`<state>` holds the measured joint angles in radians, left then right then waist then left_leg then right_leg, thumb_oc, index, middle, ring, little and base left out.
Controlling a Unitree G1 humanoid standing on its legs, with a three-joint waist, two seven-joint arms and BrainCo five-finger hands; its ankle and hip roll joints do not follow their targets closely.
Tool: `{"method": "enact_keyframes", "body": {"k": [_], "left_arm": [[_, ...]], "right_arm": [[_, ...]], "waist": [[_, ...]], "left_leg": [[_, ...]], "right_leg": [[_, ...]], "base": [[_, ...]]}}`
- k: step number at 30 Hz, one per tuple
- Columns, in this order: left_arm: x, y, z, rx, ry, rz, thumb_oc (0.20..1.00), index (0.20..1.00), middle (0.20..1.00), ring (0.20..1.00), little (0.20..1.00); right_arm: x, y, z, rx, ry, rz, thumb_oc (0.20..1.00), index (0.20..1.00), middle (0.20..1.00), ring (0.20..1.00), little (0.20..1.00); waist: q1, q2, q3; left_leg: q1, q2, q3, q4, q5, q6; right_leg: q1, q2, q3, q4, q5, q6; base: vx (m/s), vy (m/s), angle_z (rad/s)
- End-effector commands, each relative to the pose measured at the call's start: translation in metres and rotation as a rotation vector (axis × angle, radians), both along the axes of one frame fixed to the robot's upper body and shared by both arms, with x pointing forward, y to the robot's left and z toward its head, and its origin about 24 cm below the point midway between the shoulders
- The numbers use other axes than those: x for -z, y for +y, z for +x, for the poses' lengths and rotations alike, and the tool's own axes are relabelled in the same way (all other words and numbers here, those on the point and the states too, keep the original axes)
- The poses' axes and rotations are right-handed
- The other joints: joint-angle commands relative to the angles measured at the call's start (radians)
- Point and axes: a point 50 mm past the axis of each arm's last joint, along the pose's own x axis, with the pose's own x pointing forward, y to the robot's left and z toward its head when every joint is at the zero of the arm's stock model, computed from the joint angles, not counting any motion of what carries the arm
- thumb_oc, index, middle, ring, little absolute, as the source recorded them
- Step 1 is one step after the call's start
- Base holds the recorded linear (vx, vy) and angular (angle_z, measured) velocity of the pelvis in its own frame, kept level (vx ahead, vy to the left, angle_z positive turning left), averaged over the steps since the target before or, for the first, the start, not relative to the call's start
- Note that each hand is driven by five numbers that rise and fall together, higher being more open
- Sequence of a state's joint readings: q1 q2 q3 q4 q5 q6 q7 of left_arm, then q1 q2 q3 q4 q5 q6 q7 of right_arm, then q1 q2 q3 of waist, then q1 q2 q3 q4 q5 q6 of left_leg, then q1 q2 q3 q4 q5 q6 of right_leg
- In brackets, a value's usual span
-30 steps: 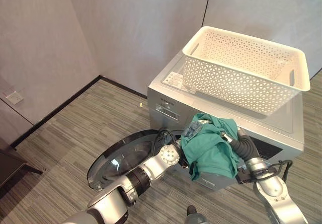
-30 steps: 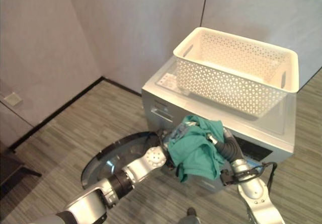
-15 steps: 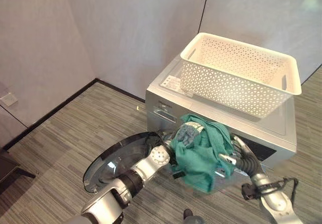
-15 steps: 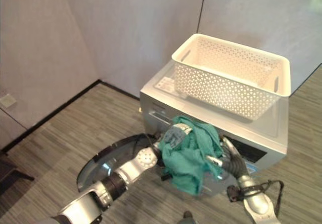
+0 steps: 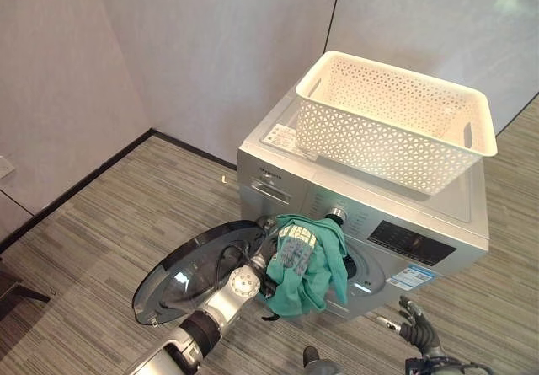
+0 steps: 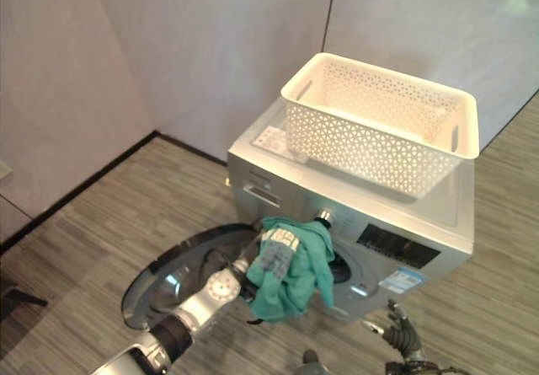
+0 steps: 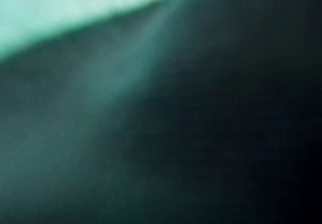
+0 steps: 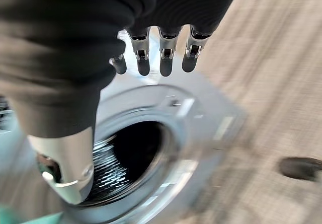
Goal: Grab the laundry basket,head to the washer,open it,put in the laundry and shut it.
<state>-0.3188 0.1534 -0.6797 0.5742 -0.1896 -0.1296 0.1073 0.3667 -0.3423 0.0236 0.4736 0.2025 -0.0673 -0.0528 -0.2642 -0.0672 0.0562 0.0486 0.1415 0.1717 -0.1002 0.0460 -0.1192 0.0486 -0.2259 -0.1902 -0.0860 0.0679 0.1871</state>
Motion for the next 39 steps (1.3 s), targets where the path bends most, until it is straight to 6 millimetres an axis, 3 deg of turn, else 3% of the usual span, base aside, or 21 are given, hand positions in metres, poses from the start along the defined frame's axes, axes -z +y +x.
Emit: {"method": "enact_keyframes", "body": {"k": [1,3,8,9,11,14,15,16,22,28,30,35,39], "left_arm": [[-0.034,-0.006,0.023,-0.017,-0.126,-0.125,0.2,0.2,0.2,0.2,0.2],[-0.03,-0.003,0.019,-0.02,-0.111,-0.135,0.2,0.2,0.2,0.2,0.2],[-0.03,-0.002,0.019,-0.02,-0.112,-0.135,0.2,0.2,0.2,0.2,0.2],[-0.03,0.0,0.013,-0.014,-0.104,-0.166,0.2,0.2,0.2,0.2,0.2],[-0.036,-0.002,0.013,0.016,-0.119,-0.184,0.2,0.2,0.2,0.2,0.2],[-0.047,-0.005,0.017,0.037,-0.163,-0.2,0.2,0.2,0.2,0.2,0.2],[-0.064,-0.011,0.034,0.008,-0.221,-0.216,0.2,0.2,0.2,0.2,0.2],[-0.064,-0.011,0.035,0.008,-0.222,-0.216,0.2,0.2,0.2,0.2,0.2],[-0.105,-0.027,0.067,-0.041,-0.37,-0.2,0.2,0.2,0.2,0.2,0.2],[-0.129,-0.033,0.081,-0.074,-0.435,-0.21,0.2,0.2,0.2,0.2,0.2],[-0.14,-0.04,0.087,-0.077,-0.461,-0.203,0.2,0.2,0.2,0.2,0.2],[-0.159,-0.042,0.097,-0.101,-0.497,-0.207,0.2,0.2,0.2,0.2,0.2],[-0.172,-0.036,0.105,-0.133,-0.534,-0.189,0.2,0.2,0.2,0.2,0.2]], "right_arm": [[0.001,-0.004,0.015,0.077,-0.047,0.01,1.0,1.0,1.0,1.0,1.0],[0.017,-0.001,0.001,0.107,0.047,0.022,1.0,1.0,1.0,1.0,1.0],[0.017,-0.001,0.002,0.107,0.046,0.022,1.0,1.0,1.0,1.0,1.0],[0.049,0.001,-0.026,0.212,0.277,0.026,1.0,1.0,1.0,1.0,1.0],[0.065,0.003,-0.052,0.295,0.475,0.038,1.0,1.0,1.0,1.0,1.0],[0.064,0.006,-0.036,0.26,0.46,0.037,1.0,1.0,1.0,1.0,1.0],[0.055,0.011,0.004,0.18,0.329,0.024,1.0,1.0,1.0,1.0,1.0],[0.055,0.011,0.004,0.18,0.328,0.023,1.0,1.0,1.0,1.0,1.0],[0.029,0.016,0.063,0.067,0.113,-0.025,1.0,1.0,1.0,1.0,1.0],[0.013,0.027,0.093,-0.008,0.009,-0.036,1.0,1.0,1.0,1.0,1.0],[0.009,0.029,0.106,-0.012,-0.008,-0.053,1.0,1.0,1.0,1.0,1.0],[-0.001,0.031,0.125,0.007,-0.054,-0.048,1.0,1.0,1.0,1.0,1.0],[-0.023,0.034,0.151,0.024,-0.18,-0.026,1.0,1.0,1.0,1.0,1.0]], "waist": [[0.037,0.026,0.056],[0.043,0.032,0.067],[0.043,0.032,0.067],[0.062,0.043,0.104],[0.083,0.053,0.145],[0.09,0.058,0.188],[0.079,0.041,0.218],[0.078,0.042,0.216],[0.051,-0.009,0.251],[0.037,-0.033,0.266],[0.04,-0.022,0.273],[0.036,-0.013,0.271],[0.03,-0.002,0.272]], "left_leg": [[0.108,0.079,0.077,0.013,-0.104,-0.012],[0.099,0.079,0.073,0.013,-0.099,-0.013],[0.098,0.079,0.072,0.013,-0.099,-0.013],[0.063,0.078,0.063,0.033,-0.097,-0.013],[0.02,0.075,0.062,0.078,-0.109,-0.011],[-0.033,0.071,0.063,0.116,-0.112,-0.011],[-0.123,0.08,0.057,0.187,-0.125,-0.015],[-0.128,0.081,0.056,0.191,-0.126,-0.014],[-0.288,0.104,0.012,0.368,-0.195,-0.005],[-0.454,0.105,-0.02,0.531,-0.256,0.012],[-0.537,0.114,-0.051,0.617,-0.305,0.02],[-0.676,0.125,-0.088,0.756,-0.352,0.046],[-0.798,0.127,-0.107,0.855,-0.389,0.063]], "right_leg": [[-0.119,-0.034,0.045,0.096,-0.01,0.041],[-0.125,-0.036,0.041,0.097,-0.009,0.039],[-0.125,-0.036,0.041,0.097,-0.01,0.039],[-0.151,-0.037,0.042,0.101,-0.005,0.037],[-0.184,-0.045,0.051,0.106,0.002,0.038],[-0.231,-0.053,0.061,0.11,0.012,0.04],[-0.302,-0.065,0.083,0.133,0.016,0.034],[-0.306,-0.065,0.083,0.135,0.016,0.034],[-0.44,-0.071,0.11,0.245,-0.001,0.029],[-0.594,-0.07,0.143,0.348,-0.012,0.027],[-0.672,-0.052,0.156,0.42,-0.05,0.025],[-0.801,-0.032,0.179,0.531,-0.082,0.01],[-0.916,-0.021,0.207,0.603,-0.1,0.003]], "base": [[-0.02,0.005,-0.06],[0.0,0.0,0.0],[-0.01,0.0,0.0],[-0.12,0.001,-0.01],[-0.15,0.021,-0.09],[-0.19,0.017,0.14],[-0.24,-0.009,0.16],[-0.24,-0.022,-0.01],[-0.16,-0.028,0.07],[-0.12,-0.02,-0.02],[-0.09,-0.011,0.04],[-0.1,-0.011,-0.03],[-0.1,0.015,-0.05]]}}
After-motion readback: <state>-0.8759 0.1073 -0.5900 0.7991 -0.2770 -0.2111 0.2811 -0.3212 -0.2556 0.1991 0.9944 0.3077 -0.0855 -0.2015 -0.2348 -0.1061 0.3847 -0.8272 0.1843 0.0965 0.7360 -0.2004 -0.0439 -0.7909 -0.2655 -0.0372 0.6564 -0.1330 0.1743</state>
